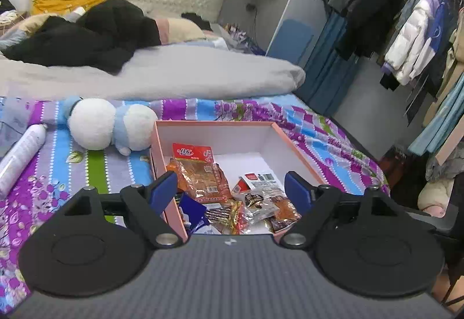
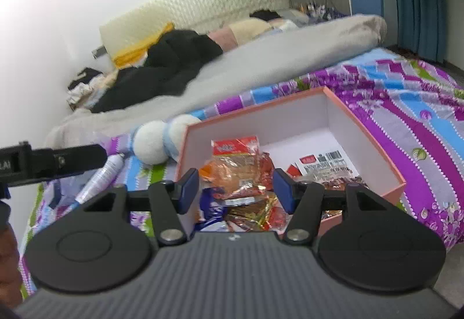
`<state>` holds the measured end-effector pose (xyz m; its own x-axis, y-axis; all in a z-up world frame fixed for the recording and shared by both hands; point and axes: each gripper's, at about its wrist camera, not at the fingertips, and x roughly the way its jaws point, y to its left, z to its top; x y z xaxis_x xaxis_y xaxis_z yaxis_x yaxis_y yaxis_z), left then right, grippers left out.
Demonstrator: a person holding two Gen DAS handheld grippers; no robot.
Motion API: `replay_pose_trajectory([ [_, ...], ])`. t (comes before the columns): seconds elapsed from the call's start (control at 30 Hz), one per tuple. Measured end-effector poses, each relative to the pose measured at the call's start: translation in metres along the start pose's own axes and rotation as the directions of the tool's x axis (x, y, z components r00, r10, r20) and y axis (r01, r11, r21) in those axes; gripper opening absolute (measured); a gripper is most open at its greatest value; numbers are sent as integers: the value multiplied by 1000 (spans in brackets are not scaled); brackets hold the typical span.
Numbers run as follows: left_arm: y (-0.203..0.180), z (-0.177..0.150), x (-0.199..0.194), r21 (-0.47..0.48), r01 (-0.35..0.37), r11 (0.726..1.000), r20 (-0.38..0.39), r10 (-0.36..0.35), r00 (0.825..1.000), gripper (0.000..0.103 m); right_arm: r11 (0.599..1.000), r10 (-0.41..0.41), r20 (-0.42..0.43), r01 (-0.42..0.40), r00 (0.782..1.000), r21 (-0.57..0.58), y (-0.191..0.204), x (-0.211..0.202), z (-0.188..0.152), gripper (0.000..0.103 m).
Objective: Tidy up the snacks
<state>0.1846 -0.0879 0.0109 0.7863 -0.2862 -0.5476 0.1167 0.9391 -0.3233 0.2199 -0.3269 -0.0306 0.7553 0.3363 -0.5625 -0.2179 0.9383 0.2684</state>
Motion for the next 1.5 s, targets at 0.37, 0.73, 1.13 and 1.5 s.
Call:
replay_pose_trajectory([
  [0.37,-2,-35,-73,12,-25,1000,36,25,999,85,1000,-14,47,14,999,-16,22,-63,-29,59],
  [0.73,2,-60,-107,14,-40,999,64,39,997,85,998,-46,96,50,994,-40,35,-100,-51,59],
  [1.13,-9,-88,-133,36,-51,998,55,49,997,88,998,-45,96,48,994,-29,39,-129,-80,59],
  [1.5,-5,-88,-132,26,-85,996,53,84,995,103,996,-76,122,80,990,-29,36,-131,-78,103],
])
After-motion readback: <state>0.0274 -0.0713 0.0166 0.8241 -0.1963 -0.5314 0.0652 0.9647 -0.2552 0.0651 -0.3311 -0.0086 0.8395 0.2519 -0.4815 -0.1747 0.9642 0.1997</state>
